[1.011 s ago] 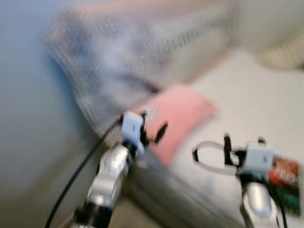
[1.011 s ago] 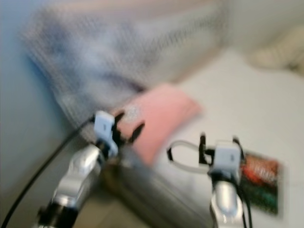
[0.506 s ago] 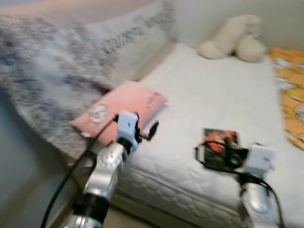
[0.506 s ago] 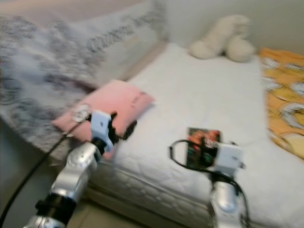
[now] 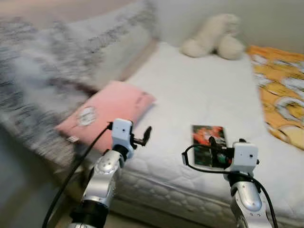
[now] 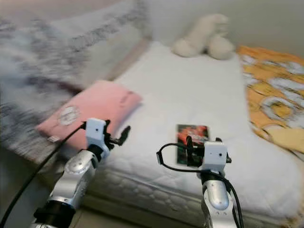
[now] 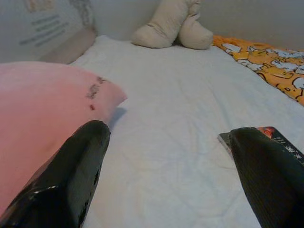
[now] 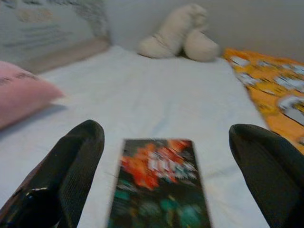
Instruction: Clean up the room
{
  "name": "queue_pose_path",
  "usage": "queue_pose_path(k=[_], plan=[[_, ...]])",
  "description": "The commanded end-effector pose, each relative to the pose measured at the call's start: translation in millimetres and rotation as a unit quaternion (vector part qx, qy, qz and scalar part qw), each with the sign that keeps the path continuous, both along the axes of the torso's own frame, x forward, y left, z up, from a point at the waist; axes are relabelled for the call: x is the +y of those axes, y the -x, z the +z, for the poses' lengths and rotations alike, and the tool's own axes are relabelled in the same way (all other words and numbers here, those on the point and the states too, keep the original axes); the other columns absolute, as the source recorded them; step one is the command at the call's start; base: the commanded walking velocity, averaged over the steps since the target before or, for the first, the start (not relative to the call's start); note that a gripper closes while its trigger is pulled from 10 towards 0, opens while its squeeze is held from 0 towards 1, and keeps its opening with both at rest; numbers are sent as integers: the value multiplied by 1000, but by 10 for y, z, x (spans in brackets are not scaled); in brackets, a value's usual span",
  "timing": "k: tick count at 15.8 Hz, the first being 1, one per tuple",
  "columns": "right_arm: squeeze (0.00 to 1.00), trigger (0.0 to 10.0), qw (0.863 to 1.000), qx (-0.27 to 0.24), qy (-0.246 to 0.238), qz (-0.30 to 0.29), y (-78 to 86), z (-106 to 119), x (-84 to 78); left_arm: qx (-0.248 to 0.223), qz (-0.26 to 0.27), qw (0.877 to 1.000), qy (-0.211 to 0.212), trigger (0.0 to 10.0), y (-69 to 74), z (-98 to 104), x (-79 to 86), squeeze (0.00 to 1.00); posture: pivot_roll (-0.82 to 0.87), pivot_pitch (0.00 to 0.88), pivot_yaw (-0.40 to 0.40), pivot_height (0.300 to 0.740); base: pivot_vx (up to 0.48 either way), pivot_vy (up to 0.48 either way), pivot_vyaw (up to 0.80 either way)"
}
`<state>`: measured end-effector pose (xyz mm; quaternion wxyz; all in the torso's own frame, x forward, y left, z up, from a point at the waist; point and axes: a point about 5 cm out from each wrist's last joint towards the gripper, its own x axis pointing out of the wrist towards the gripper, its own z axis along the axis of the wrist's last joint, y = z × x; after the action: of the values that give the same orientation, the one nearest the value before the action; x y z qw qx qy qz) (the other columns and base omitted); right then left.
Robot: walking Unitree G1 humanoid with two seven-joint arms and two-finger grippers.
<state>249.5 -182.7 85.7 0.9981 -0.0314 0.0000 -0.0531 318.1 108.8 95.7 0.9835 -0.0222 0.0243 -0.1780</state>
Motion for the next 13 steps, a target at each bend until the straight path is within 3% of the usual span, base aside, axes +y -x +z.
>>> queue_pose_path(k=[1, 2, 6, 10, 13], plan=[[0, 10000, 1000, -3, 1, 6, -43, 6, 14, -14, 6, 1000, -3, 10000, -39, 69, -6, 0, 112, 0, 6, 740, 0, 0, -781], [0, 10000, 1000, -3, 1, 6, -43, 6, 14, -14, 6, 1000, -3, 10000, -39, 69, -6, 0, 112, 0, 6, 740, 0, 0, -781], [0, 10000, 999, -22, 12, 36, -129, 66, 119, -30, 19, 999, -14, 10000, -81, 131, 89, 0, 122, 0, -2, 740, 0, 0, 0], [0, 10000, 999, -18, 14, 43, -106, 45, 114, -34, -8, 999, 9, 10000, -88, 176, 72, 0, 118, 0, -2, 740, 0, 480, 0], [0, 10000, 999, -15, 17, 49, -88, 29, 125, -36, -22, 999, 14, 10000, -78, 189, 43, 0, 120, 0, 1, 740, 0, 480, -800]])
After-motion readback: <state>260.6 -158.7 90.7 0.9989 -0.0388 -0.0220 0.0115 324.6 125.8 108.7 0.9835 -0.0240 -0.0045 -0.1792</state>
